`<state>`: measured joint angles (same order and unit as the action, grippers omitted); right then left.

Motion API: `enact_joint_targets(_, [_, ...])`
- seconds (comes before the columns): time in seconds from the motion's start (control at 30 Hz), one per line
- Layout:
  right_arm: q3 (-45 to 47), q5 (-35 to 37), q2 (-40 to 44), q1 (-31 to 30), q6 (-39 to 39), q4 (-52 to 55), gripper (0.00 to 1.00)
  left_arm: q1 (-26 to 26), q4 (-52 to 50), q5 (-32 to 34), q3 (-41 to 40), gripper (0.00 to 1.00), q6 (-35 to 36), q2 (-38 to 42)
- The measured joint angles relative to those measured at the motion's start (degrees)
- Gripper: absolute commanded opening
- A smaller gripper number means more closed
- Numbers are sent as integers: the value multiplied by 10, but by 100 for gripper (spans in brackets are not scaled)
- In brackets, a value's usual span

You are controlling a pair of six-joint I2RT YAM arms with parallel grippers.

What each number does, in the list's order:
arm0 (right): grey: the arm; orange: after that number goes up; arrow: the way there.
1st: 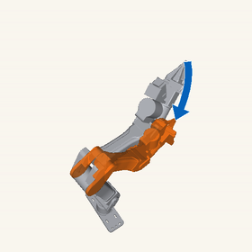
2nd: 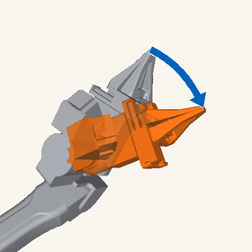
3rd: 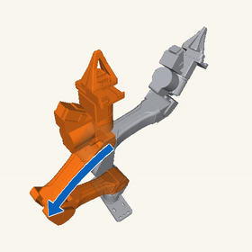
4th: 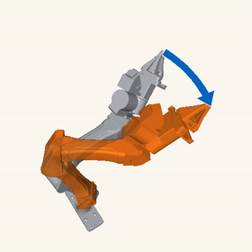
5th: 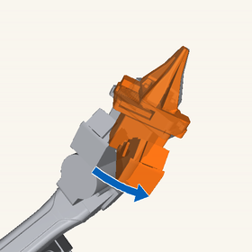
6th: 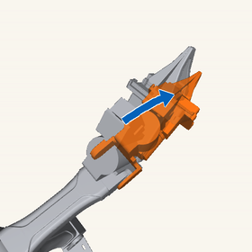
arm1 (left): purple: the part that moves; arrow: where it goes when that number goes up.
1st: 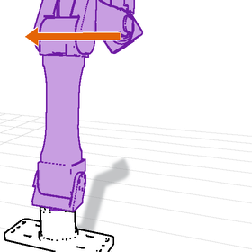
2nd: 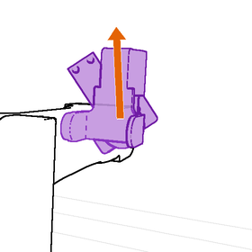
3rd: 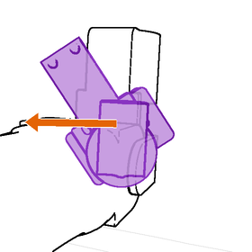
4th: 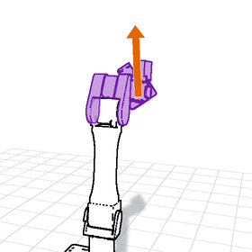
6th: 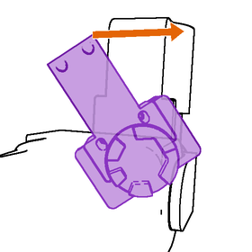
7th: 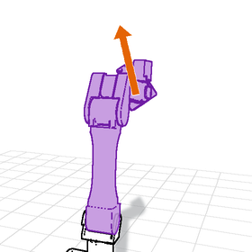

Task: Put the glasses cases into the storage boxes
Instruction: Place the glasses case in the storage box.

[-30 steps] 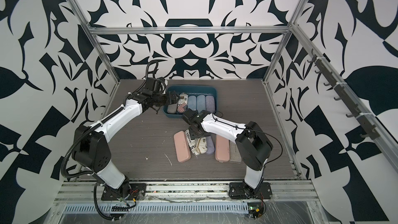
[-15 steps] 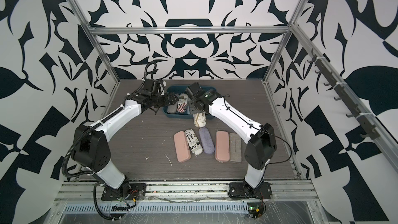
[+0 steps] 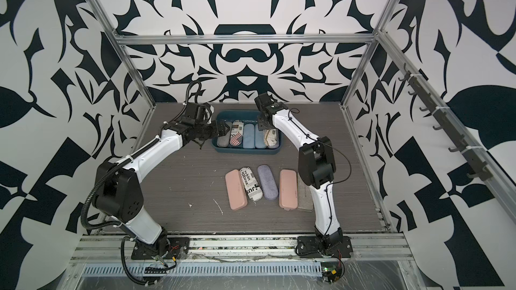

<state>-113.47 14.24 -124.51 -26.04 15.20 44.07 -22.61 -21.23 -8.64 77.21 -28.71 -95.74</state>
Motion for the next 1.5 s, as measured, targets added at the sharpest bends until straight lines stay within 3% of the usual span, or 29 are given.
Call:
enact_joint_targets(0.57, [17,13,-33,5,-13,-19,62,3,0,-9,0,84,-3,0])
enact_joint_targets(0.97, [22,32,-34,5,-14,-17,80,9,0,-9,0,84,-3,0])
enact_joint_targets(1.33, [28,31,-27,5,-14,-25,81,11,0,-9,-5,84,-3,0])
enact_joint_targets(1.5, [74,12,37,5,-14,-43,81,11,0,-10,-9,84,-3,0])
